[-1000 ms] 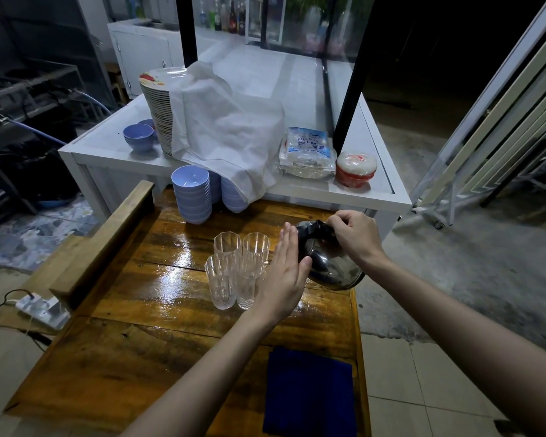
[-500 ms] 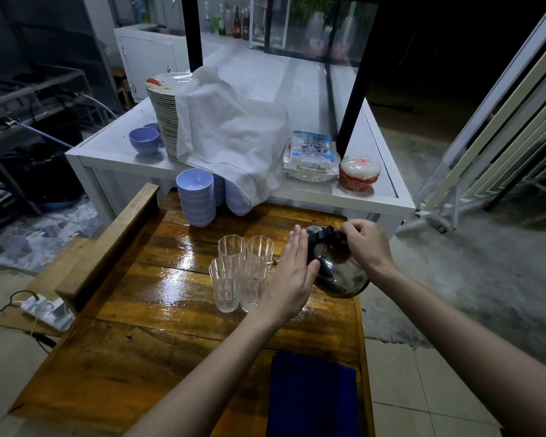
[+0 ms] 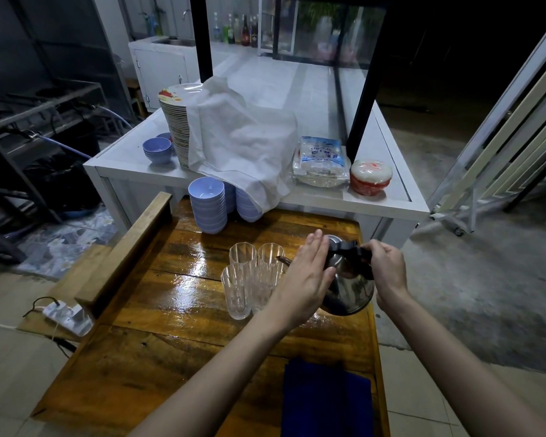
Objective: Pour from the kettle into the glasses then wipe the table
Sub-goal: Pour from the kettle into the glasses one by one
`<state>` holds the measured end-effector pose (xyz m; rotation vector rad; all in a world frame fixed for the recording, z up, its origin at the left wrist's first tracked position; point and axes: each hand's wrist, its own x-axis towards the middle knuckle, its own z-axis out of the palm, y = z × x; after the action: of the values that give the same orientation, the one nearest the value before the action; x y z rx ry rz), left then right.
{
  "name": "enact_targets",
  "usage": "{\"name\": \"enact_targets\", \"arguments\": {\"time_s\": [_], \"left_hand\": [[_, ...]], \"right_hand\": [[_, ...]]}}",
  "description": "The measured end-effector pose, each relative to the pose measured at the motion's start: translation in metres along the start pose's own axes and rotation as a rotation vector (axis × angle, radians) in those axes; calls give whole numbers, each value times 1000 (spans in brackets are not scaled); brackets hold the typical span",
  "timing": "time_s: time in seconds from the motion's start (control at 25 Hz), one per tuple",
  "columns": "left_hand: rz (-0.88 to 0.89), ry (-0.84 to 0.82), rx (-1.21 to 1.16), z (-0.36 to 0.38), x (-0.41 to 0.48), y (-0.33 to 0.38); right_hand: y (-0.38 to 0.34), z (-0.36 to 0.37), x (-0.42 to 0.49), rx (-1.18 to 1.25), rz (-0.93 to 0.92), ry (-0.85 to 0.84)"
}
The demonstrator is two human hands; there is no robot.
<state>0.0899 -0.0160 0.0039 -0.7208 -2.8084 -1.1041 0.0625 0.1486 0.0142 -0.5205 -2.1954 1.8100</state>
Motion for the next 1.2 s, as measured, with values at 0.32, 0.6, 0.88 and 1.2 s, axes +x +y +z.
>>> {"name": "enact_targets", "arguments": {"time_s": [0.32, 0.6, 0.88, 1.2], "left_hand": [[-82, 105, -92, -16, -7, -23], [-158, 146, -149, -19, -17, -29], [-178, 196, -166, -18, -16, -33], [-198, 209, -173, -18, -18, -36]], "right_hand": [[-32, 34, 9, -195, -197, -117], [-46, 53, 20, -383, -291, -181], [-58, 64, 25, -445, -424, -239], [-60, 72, 26, -502, -535, -263]]}}
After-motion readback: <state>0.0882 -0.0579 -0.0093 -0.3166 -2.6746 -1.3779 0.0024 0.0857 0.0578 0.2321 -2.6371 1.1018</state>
